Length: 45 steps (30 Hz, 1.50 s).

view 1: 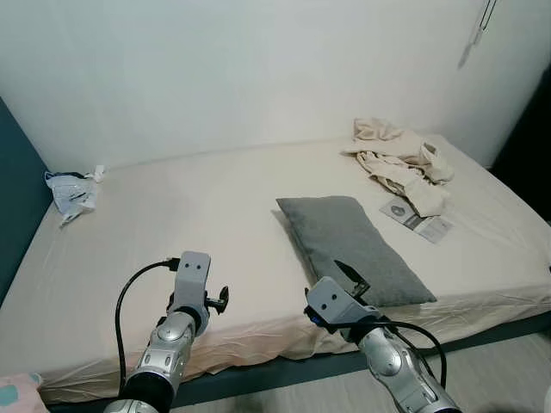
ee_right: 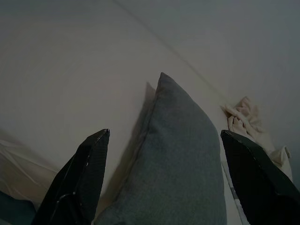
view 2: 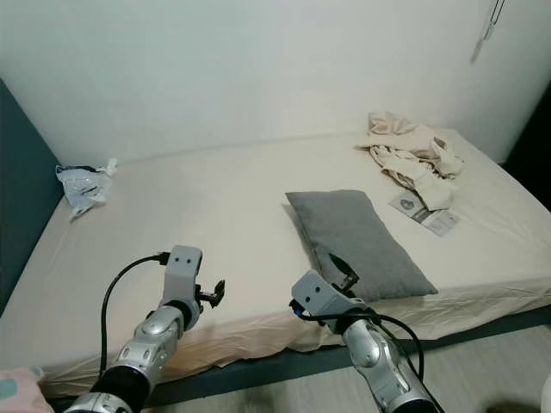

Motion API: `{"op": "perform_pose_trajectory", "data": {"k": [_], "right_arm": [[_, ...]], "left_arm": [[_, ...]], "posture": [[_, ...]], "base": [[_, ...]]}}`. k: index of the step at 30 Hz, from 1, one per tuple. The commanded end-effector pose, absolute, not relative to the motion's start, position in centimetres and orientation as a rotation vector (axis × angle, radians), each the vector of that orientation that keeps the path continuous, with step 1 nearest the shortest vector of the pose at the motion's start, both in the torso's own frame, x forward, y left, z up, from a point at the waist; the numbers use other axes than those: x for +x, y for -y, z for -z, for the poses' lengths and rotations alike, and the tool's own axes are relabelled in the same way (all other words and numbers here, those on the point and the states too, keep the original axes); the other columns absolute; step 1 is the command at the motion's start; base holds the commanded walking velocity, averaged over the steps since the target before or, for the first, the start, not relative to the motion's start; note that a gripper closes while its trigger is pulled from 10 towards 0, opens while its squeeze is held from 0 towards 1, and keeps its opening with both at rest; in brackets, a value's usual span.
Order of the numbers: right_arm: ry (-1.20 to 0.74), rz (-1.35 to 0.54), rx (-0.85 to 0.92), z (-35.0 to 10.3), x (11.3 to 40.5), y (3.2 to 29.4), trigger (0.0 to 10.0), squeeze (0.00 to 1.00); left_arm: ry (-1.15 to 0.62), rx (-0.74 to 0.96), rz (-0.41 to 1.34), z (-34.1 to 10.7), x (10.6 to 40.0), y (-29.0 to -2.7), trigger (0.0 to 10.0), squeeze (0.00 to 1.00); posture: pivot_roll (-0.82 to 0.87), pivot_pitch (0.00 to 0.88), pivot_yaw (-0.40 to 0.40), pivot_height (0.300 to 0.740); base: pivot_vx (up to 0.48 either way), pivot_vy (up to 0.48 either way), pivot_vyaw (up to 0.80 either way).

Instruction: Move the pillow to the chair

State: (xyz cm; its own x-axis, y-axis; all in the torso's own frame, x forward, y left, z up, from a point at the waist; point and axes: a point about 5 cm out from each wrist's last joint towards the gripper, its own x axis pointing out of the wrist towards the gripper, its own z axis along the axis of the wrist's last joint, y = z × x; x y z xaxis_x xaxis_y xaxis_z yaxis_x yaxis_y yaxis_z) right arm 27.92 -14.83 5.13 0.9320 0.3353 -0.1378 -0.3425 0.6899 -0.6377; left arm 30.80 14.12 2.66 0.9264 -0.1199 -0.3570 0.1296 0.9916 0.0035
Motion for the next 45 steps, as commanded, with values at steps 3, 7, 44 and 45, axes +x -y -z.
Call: {"op": "perform_pose_trajectory", "data": {"k": [3, 7, 44, 45], "right_arm": [[-0.003, -0.390, -0.709, -5.16, 27.79, 14.53, 10.0, 0.00], [-0.004, -0.389, -0.709, -5.14, 27.81, 14.53, 10.0, 0.00], [-0.001, -0.393, -0.722, -4.79, 27.59, 14.73, 10.0, 0.00], [-0.002, -0.391, -0.718, -4.79, 27.59, 14.83, 10.0, 0.00]], "left_arm": [[-0.388, 0.021, 0.123, -2.28, 30.61, -14.20, 10.0, 0.00], [-0.389, 0.022, 0.122, -2.28, 30.59, -14.25, 10.0, 0.00], [-0.372, 0.029, 0.111, -2.44, 30.64, -14.40, 10.0, 0.00], [-0.371, 0.028, 0.111, -2.48, 30.67, -14.37, 10.0, 0.00]], "posture": [[-0.09, 0.069, 0.038, 0.740], [-0.09, 0.068, 0.036, 0.740], [-0.07, 0.032, -0.001, 0.740], [-0.07, 0.032, -0.004, 0.740]], "base": [[0.000, 0.000, 0.00], [0.000, 0.000, 0.00], [0.000, 0.000, 0.00], [0.000, 0.000, 0.00]]}}
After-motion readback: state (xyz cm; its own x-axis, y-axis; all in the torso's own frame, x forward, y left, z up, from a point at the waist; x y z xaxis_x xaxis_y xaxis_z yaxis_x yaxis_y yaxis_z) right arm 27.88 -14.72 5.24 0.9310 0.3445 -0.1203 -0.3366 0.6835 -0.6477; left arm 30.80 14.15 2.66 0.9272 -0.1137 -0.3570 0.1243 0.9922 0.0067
